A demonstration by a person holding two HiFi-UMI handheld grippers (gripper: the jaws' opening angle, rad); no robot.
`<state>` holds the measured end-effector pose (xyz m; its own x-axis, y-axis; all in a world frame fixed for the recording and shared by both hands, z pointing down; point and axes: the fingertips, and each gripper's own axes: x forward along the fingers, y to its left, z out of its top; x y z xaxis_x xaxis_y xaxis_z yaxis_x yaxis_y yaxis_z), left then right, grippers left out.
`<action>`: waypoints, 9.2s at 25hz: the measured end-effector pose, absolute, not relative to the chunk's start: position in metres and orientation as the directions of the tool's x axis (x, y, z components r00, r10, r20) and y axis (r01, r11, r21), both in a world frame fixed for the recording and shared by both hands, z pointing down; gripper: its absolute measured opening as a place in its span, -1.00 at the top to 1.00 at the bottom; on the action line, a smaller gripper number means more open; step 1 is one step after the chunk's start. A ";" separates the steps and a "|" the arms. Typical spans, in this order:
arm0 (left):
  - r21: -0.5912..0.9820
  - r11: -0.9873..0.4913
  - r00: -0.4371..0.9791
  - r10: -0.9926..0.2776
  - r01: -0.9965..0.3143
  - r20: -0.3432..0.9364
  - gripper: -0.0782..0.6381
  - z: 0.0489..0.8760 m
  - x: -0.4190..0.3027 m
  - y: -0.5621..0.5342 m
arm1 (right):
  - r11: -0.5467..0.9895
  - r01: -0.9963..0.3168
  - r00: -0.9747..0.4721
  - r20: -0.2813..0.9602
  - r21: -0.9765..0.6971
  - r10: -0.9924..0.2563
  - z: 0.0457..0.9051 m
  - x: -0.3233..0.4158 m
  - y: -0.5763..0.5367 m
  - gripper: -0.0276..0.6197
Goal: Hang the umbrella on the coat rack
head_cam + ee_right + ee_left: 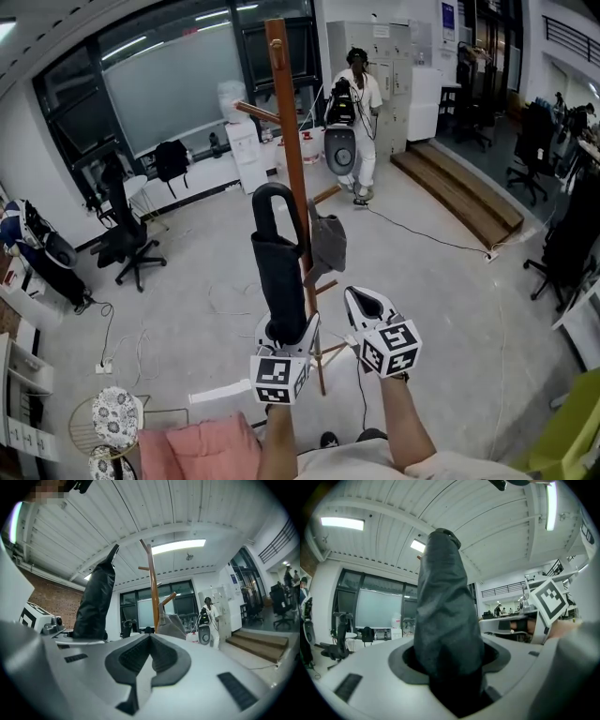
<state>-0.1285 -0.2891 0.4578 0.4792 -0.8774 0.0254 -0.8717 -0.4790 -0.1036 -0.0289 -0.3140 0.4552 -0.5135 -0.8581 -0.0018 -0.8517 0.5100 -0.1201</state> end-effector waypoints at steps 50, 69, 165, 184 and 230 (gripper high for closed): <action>-0.157 -0.400 0.418 -0.903 -0.903 -0.101 0.00 0.289 -0.123 -0.387 | 0.740 -0.670 -0.738 -0.054 -0.061 -0.672 0.395 -0.067 -0.351 0.91; -0.160 -0.393 0.411 -0.907 -0.905 -0.096 0.00 0.258 -0.121 -0.425 | 0.719 -0.691 -0.717 -0.064 -0.073 -0.695 0.397 -0.047 -0.357 0.91; -0.016 -0.210 0.210 -0.978 -0.978 0.003 -0.22 0.409 -0.163 -0.305 | 0.686 -0.719 -0.693 0.031 -0.114 -0.721 0.443 -0.035 -0.329 0.91; -0.051 -0.259 0.260 -0.966 -0.964 -0.008 0.21 0.440 -0.137 -0.283 | 0.679 -0.725 -0.688 0.073 -0.118 -0.722 0.469 -0.033 -0.317 0.91; -0.037 -0.195 0.195 -0.981 -0.980 -0.001 0.76 0.451 -0.160 -0.285 | 0.711 -0.697 -0.717 0.060 -0.088 -0.695 0.461 -0.052 -0.318 0.91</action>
